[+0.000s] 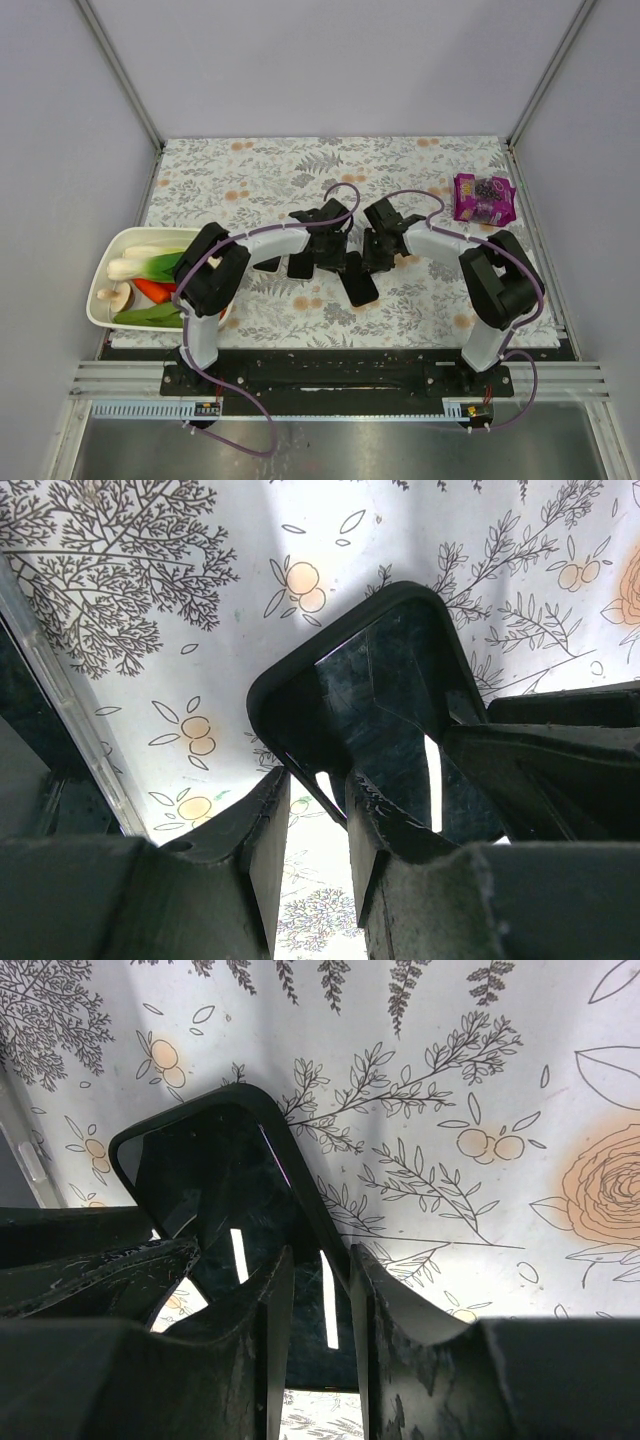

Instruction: Put the phone into the phone case

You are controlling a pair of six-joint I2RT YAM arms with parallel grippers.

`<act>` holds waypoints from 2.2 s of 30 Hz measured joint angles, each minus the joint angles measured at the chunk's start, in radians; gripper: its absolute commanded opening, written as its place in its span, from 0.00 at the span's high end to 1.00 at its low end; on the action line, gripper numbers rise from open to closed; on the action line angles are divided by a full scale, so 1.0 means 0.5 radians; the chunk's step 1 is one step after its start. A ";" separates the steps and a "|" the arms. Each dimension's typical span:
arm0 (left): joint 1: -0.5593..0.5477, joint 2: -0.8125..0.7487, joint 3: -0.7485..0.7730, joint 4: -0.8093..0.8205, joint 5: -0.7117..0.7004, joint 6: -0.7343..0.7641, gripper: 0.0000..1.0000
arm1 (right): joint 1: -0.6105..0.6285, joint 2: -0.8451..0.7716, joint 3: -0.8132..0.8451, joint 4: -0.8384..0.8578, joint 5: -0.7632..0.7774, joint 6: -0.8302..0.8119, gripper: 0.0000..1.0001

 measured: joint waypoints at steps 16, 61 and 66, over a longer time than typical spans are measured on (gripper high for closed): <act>-0.025 0.067 0.121 -0.134 -0.071 -0.002 0.68 | 0.156 -0.082 -0.150 0.178 0.259 0.104 0.80; -0.275 -0.112 -0.047 -0.056 -0.349 -0.115 0.01 | -0.230 -1.129 -0.684 0.246 -0.130 0.193 0.23; -0.374 -0.108 -0.040 -0.064 -0.415 -0.193 0.01 | -0.256 -1.141 -0.679 0.198 -0.155 0.171 0.23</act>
